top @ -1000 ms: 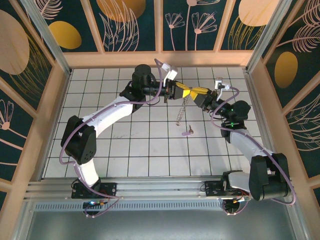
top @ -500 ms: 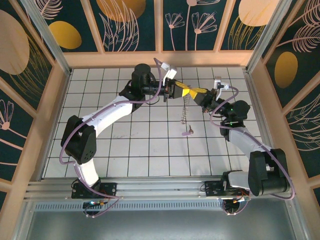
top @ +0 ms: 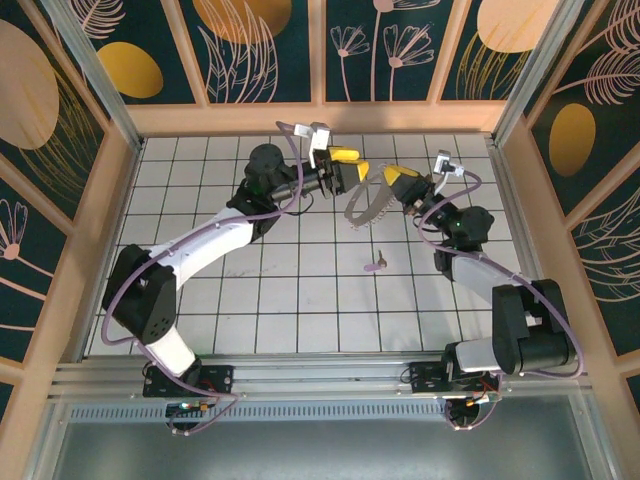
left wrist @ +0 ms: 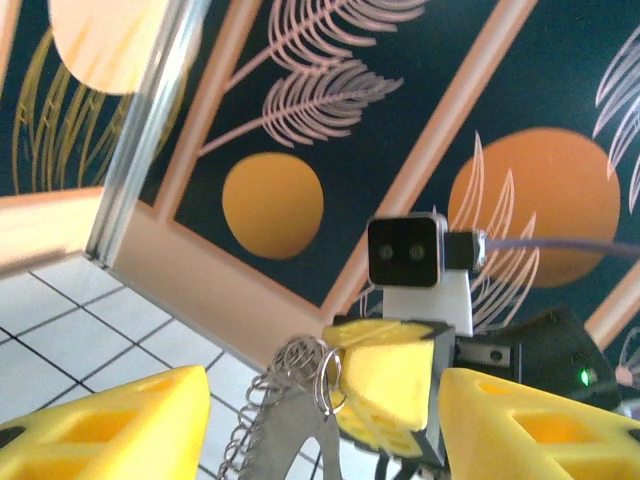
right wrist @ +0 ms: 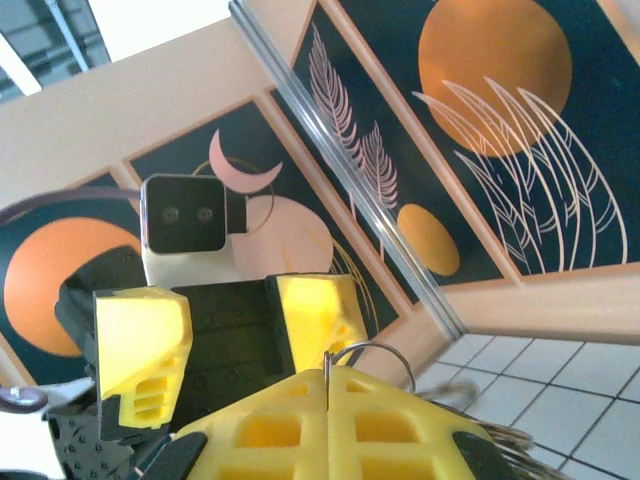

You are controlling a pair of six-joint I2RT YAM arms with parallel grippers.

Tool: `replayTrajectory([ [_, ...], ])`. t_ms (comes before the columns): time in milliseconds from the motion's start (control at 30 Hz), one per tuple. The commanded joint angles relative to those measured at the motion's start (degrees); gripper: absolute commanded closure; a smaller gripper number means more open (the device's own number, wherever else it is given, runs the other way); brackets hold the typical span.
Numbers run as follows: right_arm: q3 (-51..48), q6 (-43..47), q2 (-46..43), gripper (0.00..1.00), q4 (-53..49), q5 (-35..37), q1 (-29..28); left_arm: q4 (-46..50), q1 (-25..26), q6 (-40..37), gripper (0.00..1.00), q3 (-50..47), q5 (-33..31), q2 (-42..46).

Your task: Put the keys on the keyring

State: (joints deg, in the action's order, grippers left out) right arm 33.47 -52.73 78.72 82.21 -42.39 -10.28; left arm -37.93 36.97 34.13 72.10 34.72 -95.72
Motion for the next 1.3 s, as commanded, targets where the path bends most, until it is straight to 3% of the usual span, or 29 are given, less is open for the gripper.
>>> replayTrajectory([
  [0,-0.1,-2.3,-0.1,1.0,7.3,6.4,-2.4,-6.5,-0.1,4.0,0.4,-1.9,-4.2,1.1],
  [433,1.8,-6.4,2.8,1.0,9.7,16.8,-7.2,-17.0,-0.1,11.7,0.54,-2.7,-0.6,-4.0],
  [667,4.2,-8.7,6.6,1.0,12.2,17.5,-8.9,-21.1,0.0,15.6,0.65,-2.8,0.1,-6.3],
  [1267,6.3,-9.4,10.1,1.0,12.8,16.7,-10.3,-23.7,0.0,17.1,0.76,-3.1,0.0,-7.7],
])
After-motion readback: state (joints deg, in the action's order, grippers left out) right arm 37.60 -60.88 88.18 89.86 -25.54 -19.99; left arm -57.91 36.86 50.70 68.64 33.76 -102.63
